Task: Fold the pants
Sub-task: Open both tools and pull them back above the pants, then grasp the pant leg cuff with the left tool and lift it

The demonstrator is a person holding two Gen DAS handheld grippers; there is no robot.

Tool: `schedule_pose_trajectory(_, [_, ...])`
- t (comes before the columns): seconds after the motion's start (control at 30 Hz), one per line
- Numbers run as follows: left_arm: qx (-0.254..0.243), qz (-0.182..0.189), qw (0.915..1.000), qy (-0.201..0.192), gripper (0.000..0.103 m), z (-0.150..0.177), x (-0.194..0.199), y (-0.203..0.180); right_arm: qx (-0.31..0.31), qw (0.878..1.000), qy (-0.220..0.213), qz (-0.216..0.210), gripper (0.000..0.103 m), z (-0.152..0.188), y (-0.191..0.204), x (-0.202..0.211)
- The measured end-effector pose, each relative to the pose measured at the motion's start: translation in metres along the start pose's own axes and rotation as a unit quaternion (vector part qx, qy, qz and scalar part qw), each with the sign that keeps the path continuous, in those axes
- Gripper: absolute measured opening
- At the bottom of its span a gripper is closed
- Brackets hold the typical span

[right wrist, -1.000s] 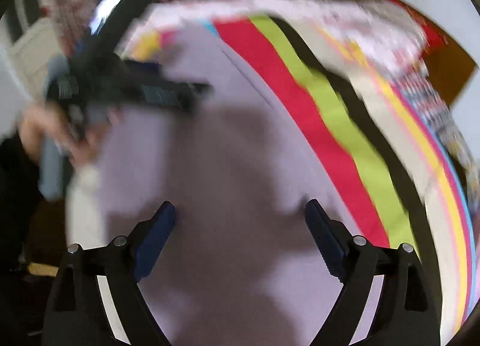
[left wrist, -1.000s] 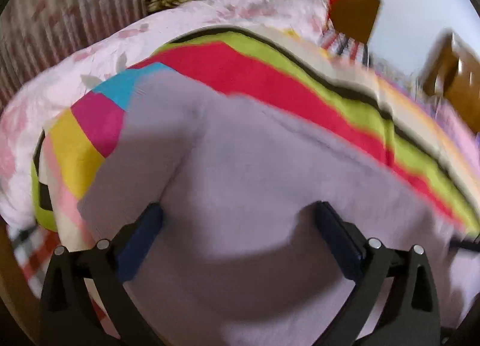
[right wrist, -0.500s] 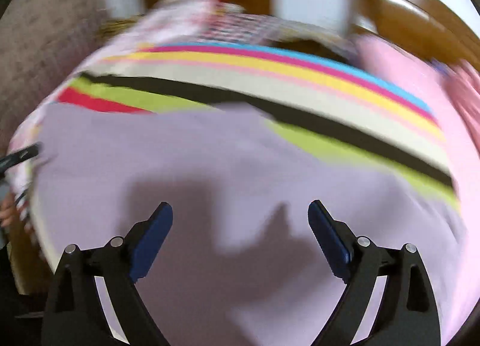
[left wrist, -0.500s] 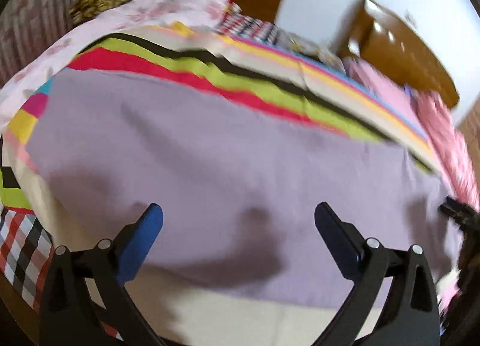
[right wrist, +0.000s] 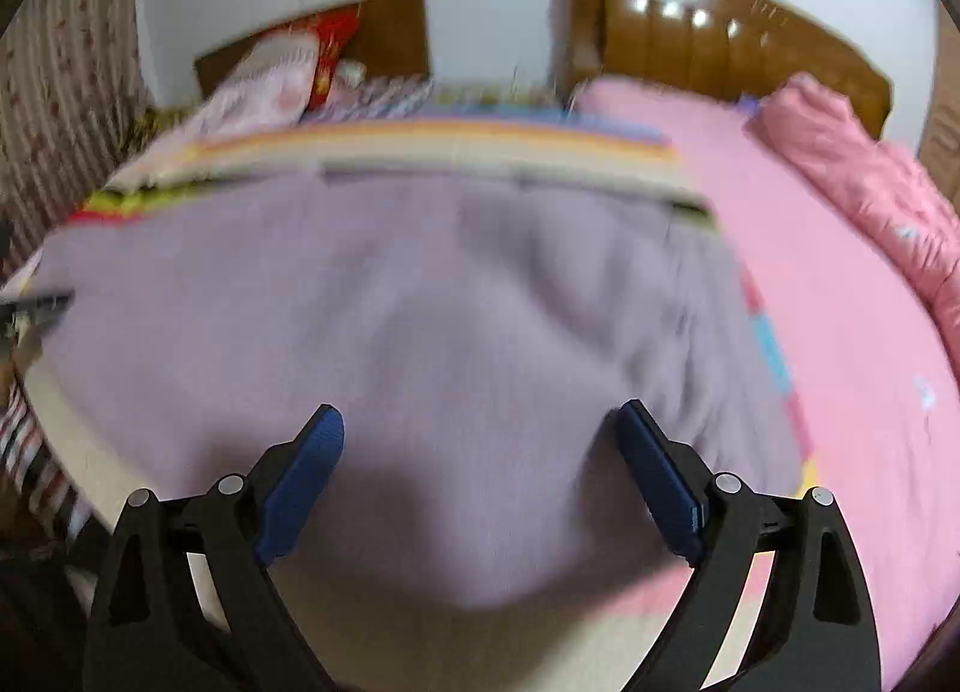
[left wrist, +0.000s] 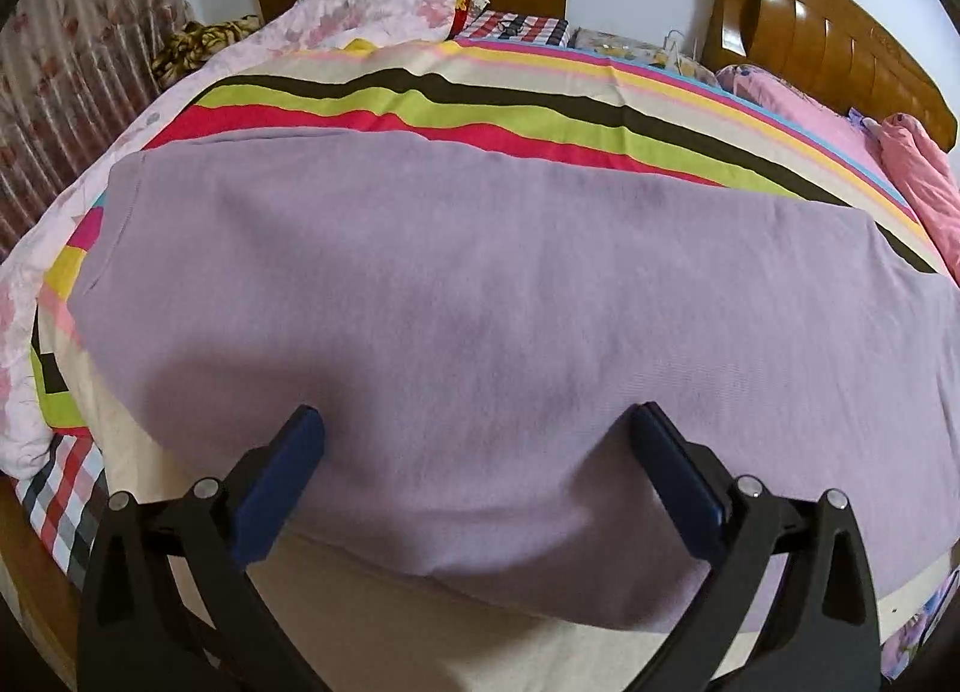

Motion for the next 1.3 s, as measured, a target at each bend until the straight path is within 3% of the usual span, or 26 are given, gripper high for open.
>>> schedule_pose_trajectory(0.03, [0.001, -0.002, 1.0, -0.001, 0.102, 0.0, -0.004, 0.0, 0.003, 1.0, -0.012, 0.004, 0.089, 0.001, 0.0, 0.004])
schedule_pose_trajectory(0.13, [0.003, -0.006, 1.0, -0.005, 0.102, 0.0, -0.004, -0.001, -0.02, 0.998, 0.007, 0.066, 0.089, -0.007, -0.004, 0.018])
schedule_pose_trajectory(0.3, [0.005, -0.008, 0.9999, -0.015, 0.102, 0.001, -0.001, 0.0, 0.028, 0.997, -0.057, -0.041, 0.09, -0.044, 0.104, 0.024])
schedule_pose_trajectory(0.43, [0.001, -0.002, 0.9999, -0.012, 0.102, 0.001, -0.003, 0.002, 0.06, 0.994, -0.053, -0.072, 0.09, -0.05, 0.162, 0.001])
schedule_pose_trajectory(0.53, [-0.002, 0.003, 0.9999, -0.015, 0.102, 0.001, -0.002, 0.002, 0.088, 0.994, -0.008, -0.069, 0.09, -0.031, 0.177, -0.016])
schedule_pose_trajectory(0.6, [0.0, 0.013, 0.9997, -0.02, 0.102, 0.001, 0.0, 0.002, 0.077, 0.994, -0.015, -0.074, 0.092, -0.02, 0.17, -0.019])
schedule_pose_trajectory(0.7, [0.042, 0.063, 0.9966, -0.033, 0.101, -0.003, 0.012, 0.009, 0.068, 0.994, -0.007, -0.083, 0.092, -0.014, 0.16, -0.014])
schedule_pose_trajectory(0.73, [0.086, 0.11, 0.9885, -0.058, 0.101, -0.011, 0.026, 0.016, 0.066, 0.995, -0.003, -0.081, 0.092, -0.014, 0.16, -0.013])
schedule_pose_trajectory(0.8, [0.162, 0.146, 0.9707, -0.101, 0.101, -0.026, 0.044, 0.052, 0.067, 0.995, -0.001, -0.074, 0.092, -0.012, 0.16, -0.008])
schedule_pose_trajectory(0.9, [0.267, 0.142, 0.945, -0.125, 0.101, -0.035, 0.048, 0.128, 0.062, 0.996, 0.0, -0.066, 0.097, -0.02, 0.163, -0.019])
schedule_pose_trajectory(0.97, [0.315, 0.121, 0.9328, -0.125, 0.097, -0.033, 0.041, 0.175, 0.061, 0.996, 0.001, -0.065, 0.098, -0.026, 0.16, -0.026])
schedule_pose_trajectory(1.03, [0.354, 0.103, 0.9216, -0.122, 0.089, -0.03, 0.028, 0.221, 0.061, 0.996, 0.003, -0.065, 0.098, -0.029, 0.159, -0.028])
schedule_pose_trajectory(1.13, [0.405, 0.118, 0.9007, -0.102, 0.076, -0.028, 0.003, 0.257, 0.061, 0.996, 0.003, -0.065, 0.098, -0.029, 0.16, -0.029])
schedule_pose_trajectory(1.2, [0.421, 0.119, 0.8949, -0.086, 0.074, -0.027, -0.016, 0.269, 0.06, 0.996, 0.005, -0.064, 0.098, -0.029, 0.159, -0.029])
schedule_pose_trajectory(1.3, [0.429, 0.107, 0.8951, -0.06, 0.073, -0.022, -0.038, 0.275, 0.06, 0.996, 0.008, -0.064, 0.098, -0.028, 0.159, -0.029])
Point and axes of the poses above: each gripper's, at about its wrist camera, not at the fingertips, and x roughly against the way its jaws point, y to its left, z to its underside, the point moved 10 cm from there along -x, roughly the way its jaws point, and after that the axes turned 11 degrees about -y, right-handed, at the moved point
